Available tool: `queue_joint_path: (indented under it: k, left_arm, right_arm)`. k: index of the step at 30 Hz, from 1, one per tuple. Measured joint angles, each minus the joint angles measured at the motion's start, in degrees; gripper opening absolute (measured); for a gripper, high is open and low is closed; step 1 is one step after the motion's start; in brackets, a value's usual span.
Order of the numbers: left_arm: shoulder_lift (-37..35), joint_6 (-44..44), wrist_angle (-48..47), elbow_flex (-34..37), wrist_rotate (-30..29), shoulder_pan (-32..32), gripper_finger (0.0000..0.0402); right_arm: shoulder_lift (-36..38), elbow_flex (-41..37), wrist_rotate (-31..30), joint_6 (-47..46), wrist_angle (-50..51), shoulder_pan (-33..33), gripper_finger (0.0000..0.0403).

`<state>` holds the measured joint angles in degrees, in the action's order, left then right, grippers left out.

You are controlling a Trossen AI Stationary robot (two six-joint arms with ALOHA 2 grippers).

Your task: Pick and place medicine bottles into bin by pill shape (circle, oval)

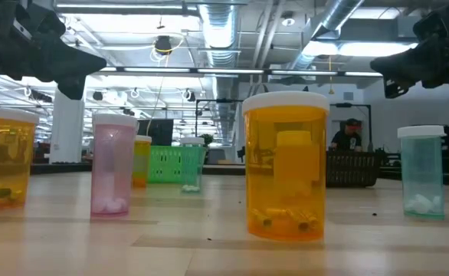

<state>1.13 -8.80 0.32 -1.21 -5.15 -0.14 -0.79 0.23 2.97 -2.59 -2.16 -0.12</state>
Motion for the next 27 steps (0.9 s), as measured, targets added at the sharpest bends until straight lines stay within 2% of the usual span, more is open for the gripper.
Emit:
queue_joint_path:
  k: [13, 18, 27]
  left_arm:
    - [0.0, 1.5, 0.7, 0.0, -1.1, 0.0, 0.0]
    - [0.0, -6.8, 0.6, 0.0, -1.6, 0.0, 0.0]
    - [0.0, -14.4, 1.9, 0.0, -11.7, 0.0, 0.0]
  right_arm:
    - [0.0, 0.0, 0.0, 0.0, 0.0, 0.0, 0.0043]
    - [0.0, 0.0, -0.5, -1.7, -3.1, 0.0, 0.0043]
    - [0.0, 0.0, -0.6, -3.0, -4.8, 0.0, 0.0043]
